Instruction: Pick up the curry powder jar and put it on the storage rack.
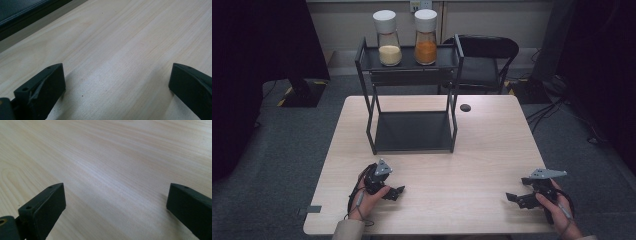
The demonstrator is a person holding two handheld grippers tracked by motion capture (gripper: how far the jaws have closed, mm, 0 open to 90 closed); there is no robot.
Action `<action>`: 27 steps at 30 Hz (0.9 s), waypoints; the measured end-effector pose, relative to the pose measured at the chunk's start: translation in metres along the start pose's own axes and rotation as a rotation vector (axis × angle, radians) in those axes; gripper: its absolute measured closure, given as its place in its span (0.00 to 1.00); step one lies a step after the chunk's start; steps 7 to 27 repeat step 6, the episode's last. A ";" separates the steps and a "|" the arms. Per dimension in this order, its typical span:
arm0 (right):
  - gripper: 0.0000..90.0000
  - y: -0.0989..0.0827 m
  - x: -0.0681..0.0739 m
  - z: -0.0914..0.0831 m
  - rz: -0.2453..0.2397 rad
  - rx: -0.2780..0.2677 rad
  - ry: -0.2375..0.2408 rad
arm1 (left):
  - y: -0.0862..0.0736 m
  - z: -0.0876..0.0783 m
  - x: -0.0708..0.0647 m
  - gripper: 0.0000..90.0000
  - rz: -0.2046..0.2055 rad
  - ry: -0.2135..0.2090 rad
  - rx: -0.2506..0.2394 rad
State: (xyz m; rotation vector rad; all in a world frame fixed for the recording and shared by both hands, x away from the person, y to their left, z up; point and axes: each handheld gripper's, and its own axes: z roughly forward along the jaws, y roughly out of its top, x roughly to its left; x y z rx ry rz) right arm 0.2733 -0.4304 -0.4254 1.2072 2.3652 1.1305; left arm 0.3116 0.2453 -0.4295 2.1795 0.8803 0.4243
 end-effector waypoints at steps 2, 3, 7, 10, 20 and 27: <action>0.02 0.000 0.001 0.000 -0.011 0.008 -0.005 | 0.000 0.000 0.000 0.00 0.000 0.000 0.000; 0.02 0.002 0.002 0.000 -0.016 0.015 -0.010 | 0.000 0.000 0.000 0.00 0.000 0.000 0.000; 0.02 0.005 0.005 0.000 -0.026 0.029 -0.016 | 0.000 0.000 0.000 0.00 0.000 0.000 0.000; 0.02 0.005 0.005 0.000 -0.026 0.029 -0.016 | 0.000 0.000 0.000 0.00 0.000 0.000 0.000; 0.02 0.005 0.005 0.000 -0.026 0.029 -0.016 | 0.000 0.000 0.000 0.00 0.000 0.000 0.000; 0.02 0.005 0.005 0.000 -0.026 0.029 -0.016 | 0.000 0.000 0.000 0.00 0.000 0.000 0.000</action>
